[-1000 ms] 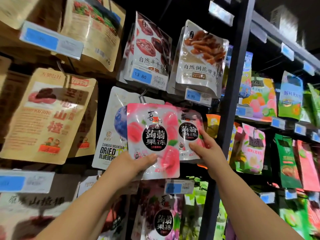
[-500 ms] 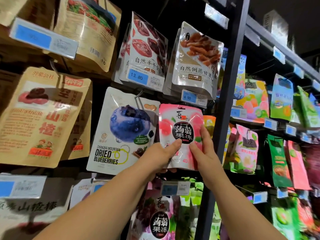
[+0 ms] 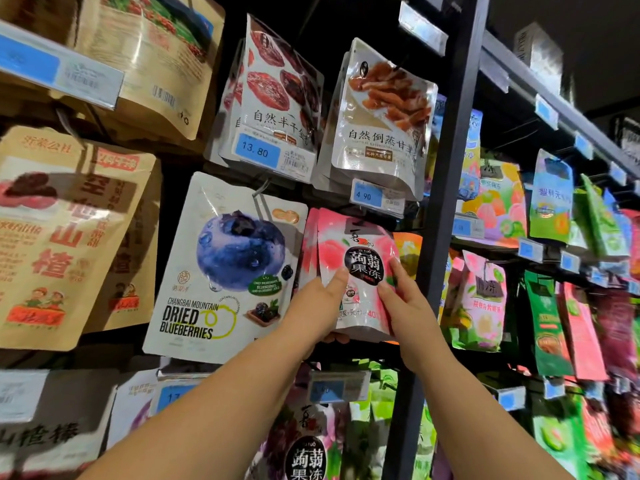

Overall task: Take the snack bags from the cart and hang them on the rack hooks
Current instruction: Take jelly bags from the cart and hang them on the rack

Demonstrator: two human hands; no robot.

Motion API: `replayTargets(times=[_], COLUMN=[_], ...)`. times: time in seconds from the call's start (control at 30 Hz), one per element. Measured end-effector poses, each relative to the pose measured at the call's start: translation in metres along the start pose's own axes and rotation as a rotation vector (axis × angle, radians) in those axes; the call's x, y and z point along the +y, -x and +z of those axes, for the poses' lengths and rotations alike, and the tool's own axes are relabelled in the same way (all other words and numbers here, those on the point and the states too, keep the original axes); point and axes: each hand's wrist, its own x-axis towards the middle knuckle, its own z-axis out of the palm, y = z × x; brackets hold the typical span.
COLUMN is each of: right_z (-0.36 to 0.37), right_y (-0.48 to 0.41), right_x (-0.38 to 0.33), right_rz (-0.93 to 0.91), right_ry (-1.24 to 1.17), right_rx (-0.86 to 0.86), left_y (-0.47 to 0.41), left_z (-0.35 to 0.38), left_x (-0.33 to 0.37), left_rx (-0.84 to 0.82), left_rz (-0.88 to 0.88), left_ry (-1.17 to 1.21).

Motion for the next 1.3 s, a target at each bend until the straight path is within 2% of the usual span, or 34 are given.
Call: replayTargets(times=[0.13,0.33,0.5,0.67,0.93,1.07,1.13,1.3], right_z=[0.004,0.013,0.021,0.021,0.020,0.015,0.013,0.002], right_y=[-0.009,-0.016,-0.027,-0.030,0.005,0.024,0.032,0.057], right_x=[0.004,0.000,0.011,0.026,0.028,0.033,0.034,0.034], right_rz=[0.030,0.066,0.091,0.073,-0.156,-0.168,-0.150,-0.259], right_ry=[0.040,0.173,0.256,0.304,0.322,0.404,0.425,0.429], right_rx=[-0.010,-0.054,-0.095,-0.063,0.037,0.085,0.104,0.160], left_y=[-0.011,-0.025,-0.037,-0.034,-0.004,0.010,0.017,0.051], left_z=[0.000,0.005,0.011,0.018,0.031,0.033,0.032,0.043], left_x=[-0.007,-0.017,-0.028,-0.038,-0.054,-0.065,-0.068,-0.073], left_rx=[0.026,0.040,0.053,0.082,0.048,0.201,0.238,0.285], left_rz=[0.019,-0.034,-0.101,-0.163,-0.165,-0.015,0.046,0.166], left_ry=[0.006,-0.045,0.012,0.226,0.551,0.245,0.200,0.035])
